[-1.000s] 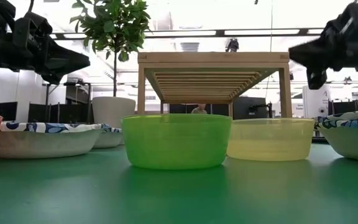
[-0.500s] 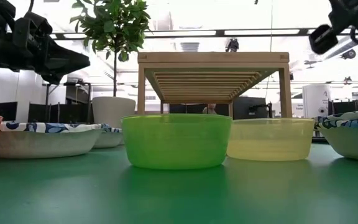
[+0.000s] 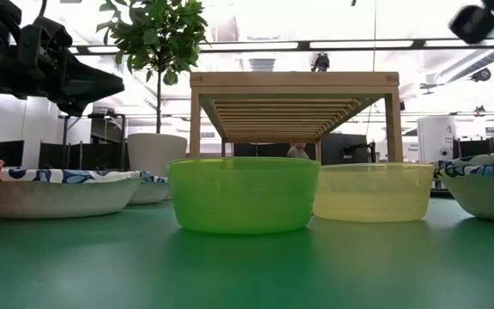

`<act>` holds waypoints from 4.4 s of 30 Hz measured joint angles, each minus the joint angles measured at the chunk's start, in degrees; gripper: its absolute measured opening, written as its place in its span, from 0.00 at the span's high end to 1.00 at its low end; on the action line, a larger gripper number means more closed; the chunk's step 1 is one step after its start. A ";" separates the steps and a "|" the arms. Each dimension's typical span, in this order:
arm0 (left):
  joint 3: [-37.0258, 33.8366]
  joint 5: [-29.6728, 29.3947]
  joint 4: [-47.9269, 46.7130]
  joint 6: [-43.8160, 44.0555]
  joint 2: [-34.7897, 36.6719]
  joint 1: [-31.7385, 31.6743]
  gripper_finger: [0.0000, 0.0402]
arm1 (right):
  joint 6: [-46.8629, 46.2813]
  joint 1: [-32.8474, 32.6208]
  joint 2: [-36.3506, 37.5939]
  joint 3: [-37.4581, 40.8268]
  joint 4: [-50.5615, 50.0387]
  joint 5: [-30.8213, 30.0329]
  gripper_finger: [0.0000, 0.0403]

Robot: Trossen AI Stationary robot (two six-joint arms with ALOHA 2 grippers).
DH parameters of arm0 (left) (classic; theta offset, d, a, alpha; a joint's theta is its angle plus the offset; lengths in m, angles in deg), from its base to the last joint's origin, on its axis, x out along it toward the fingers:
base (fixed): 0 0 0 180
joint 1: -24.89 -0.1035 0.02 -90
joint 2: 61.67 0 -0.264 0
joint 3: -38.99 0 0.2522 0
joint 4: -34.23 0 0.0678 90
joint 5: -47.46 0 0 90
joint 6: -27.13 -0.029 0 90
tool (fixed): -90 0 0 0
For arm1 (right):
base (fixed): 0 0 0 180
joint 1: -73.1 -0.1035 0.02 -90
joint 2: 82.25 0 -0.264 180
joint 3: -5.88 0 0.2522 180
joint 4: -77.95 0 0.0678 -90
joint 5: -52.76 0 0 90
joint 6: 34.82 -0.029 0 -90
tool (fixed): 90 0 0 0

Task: Place and stack bowls onto a shelf
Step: Put the white patterned bowl on the shelf

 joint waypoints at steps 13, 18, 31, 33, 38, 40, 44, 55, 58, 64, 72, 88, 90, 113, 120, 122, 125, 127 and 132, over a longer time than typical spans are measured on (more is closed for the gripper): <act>0.00 -0.02 0.07 0.04 -0.04 0.00 0.81 | -3.67 0.04 -18.99 -9.50 -37.91 -23.94 0.85; 0.00 -0.02 0.07 0.04 -0.04 0.00 0.81 | -3.71 0.02 -24.10 -9.52 -33.24 -23.69 0.85; 0.00 -0.02 0.07 13.14 -0.04 0.02 0.81 | -5.42 -0.48 -35.98 -9.52 -32.14 -9.02 0.83; 0.00 -0.01 0.07 13.33 -0.04 0.01 0.81 | -5.72 -0.48 -37.53 -9.52 -32.40 -7.71 0.78; 0.00 0.00 0.02 13.35 -0.04 0.02 0.81 | -3.12 -1.32 -41.50 -9.45 -31.73 -8.54 0.61; 0.00 -0.01 0.02 13.35 -0.04 0.02 0.81 | 1.15 -2.24 -42.13 -8.76 -30.48 -9.11 0.56; 0.00 0.00 0.00 13.35 -0.11 0.02 0.81 | 4.87 -5.91 -42.10 -6.46 -25.53 -9.66 0.52; 0.00 -0.02 0.02 13.35 -0.11 0.01 0.81 | -1.25 -14.09 -42.88 -1.16 -15.75 -17.67 0.56; 0.00 0.00 0.00 13.35 -0.13 0.00 0.81 | -2.82 -15.08 -43.54 0.04 -15.58 -19.72 0.56; 0.00 0.00 0.02 13.35 -0.15 0.02 0.81 | -3.76 -15.48 -45.00 1.67 -12.55 -20.05 0.57; 0.00 0.00 0.00 13.35 -0.15 0.01 0.81 | -3.71 -15.48 -47.31 1.87 -10.96 -17.57 0.75; 0.00 -0.01 -0.06 13.35 -0.17 0.00 0.81 | -5.74 -15.48 -41.50 1.85 -11.46 -13.58 0.97; 0.00 -0.01 -0.04 13.34 -0.17 0.00 0.81 | -7.14 -15.48 -40.40 1.67 -12.07 -11.64 0.97; 0.00 -0.01 -0.01 13.33 -0.50 0.00 0.81 | -25.12 -15.48 -26.95 -7.03 -13.42 0.60 0.97; 0.00 -0.01 -0.02 13.33 -0.50 0.00 0.81 | -23.42 -15.45 -28.95 -6.17 -16.85 -8.12 0.96; 0.00 -0.02 -0.02 13.33 -0.50 0.00 0.81 | -22.26 -15.46 -30.32 -6.06 -17.11 -9.14 0.93; 0.00 0.00 -0.04 13.33 -0.50 0.00 0.81 | -21.90 -15.48 -32.65 -5.84 -18.88 -11.85 0.89; 0.00 -0.01 -0.04 13.33 -0.50 0.00 0.81 | -20.68 -15.45 -34.35 -5.82 -19.30 -13.14 0.86; 0.00 -0.02 -0.04 13.33 -0.50 0.01 0.81 | -19.17 -15.48 -36.60 -6.04 -21.18 -13.12 0.83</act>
